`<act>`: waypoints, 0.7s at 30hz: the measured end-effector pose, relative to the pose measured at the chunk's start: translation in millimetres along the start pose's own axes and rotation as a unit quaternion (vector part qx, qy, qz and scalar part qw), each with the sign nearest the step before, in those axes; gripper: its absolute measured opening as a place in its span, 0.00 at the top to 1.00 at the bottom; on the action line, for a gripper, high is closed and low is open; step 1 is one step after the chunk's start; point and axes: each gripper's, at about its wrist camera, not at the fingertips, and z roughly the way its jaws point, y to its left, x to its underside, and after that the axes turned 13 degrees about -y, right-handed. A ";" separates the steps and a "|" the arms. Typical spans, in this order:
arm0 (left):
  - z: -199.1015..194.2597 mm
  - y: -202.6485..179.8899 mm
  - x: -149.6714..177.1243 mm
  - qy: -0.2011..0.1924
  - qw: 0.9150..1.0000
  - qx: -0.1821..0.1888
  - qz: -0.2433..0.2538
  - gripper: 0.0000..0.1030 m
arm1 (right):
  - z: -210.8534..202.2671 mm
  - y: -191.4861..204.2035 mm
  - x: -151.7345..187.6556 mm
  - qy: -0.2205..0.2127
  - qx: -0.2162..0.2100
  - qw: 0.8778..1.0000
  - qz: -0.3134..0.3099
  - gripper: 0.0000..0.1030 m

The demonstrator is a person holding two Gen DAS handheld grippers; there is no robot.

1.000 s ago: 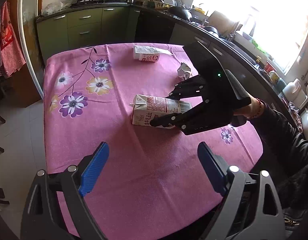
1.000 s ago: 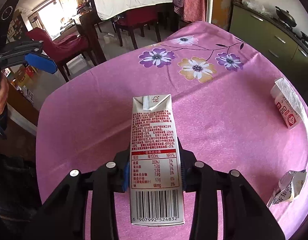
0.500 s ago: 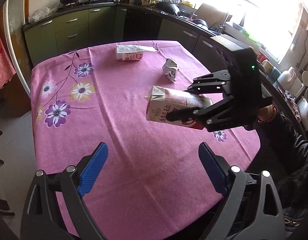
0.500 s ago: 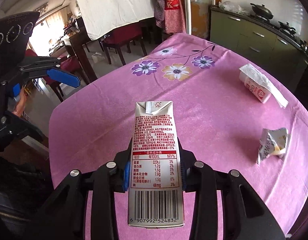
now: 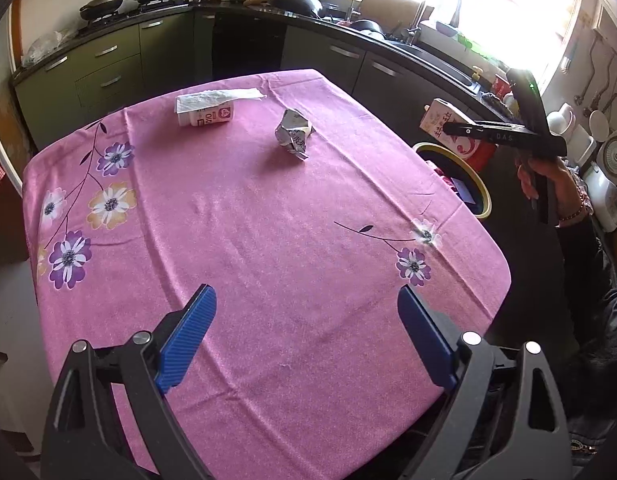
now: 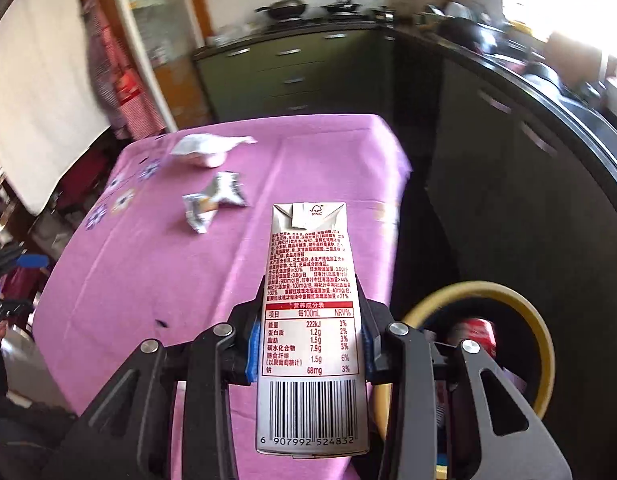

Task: Collect trash
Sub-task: 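Carry the milk carton to the bin and release it with the right gripper, then lower the open left gripper around the white paper napkin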

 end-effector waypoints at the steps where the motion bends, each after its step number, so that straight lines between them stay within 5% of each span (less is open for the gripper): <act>1: 1.2 -1.8 -0.9 0.000 1.000 0.001 0.001 0.15 | -0.8 -15.9 2.4 0.002 0.016 1.000 0.018 0.65; 9: 7.3 -17.8 -6.6 0.009 1.000 0.000 0.025 0.15 | 23.0 -88.1 32.5 0.029 0.095 0.991 0.088 0.64; 10: 7.9 -19.0 -7.4 0.009 1.000 -0.001 0.027 0.15 | 29.1 -92.5 35.7 0.035 0.097 0.990 0.091 0.60; 12: 9.4 -20.8 -9.6 0.008 1.000 -0.005 0.029 0.15 | 35.2 -102.1 40.7 0.035 0.118 0.987 0.102 0.37; 13: 10.7 -20.6 -11.0 0.007 1.000 -0.007 0.030 0.15 | 32.3 -105.7 43.6 0.031 0.124 0.986 0.105 0.37; 21: 35.1 -5.8 -38.6 -0.003 0.998 -0.027 0.052 0.10 | -11.4 -98.6 46.1 -0.021 0.110 0.986 0.122 0.34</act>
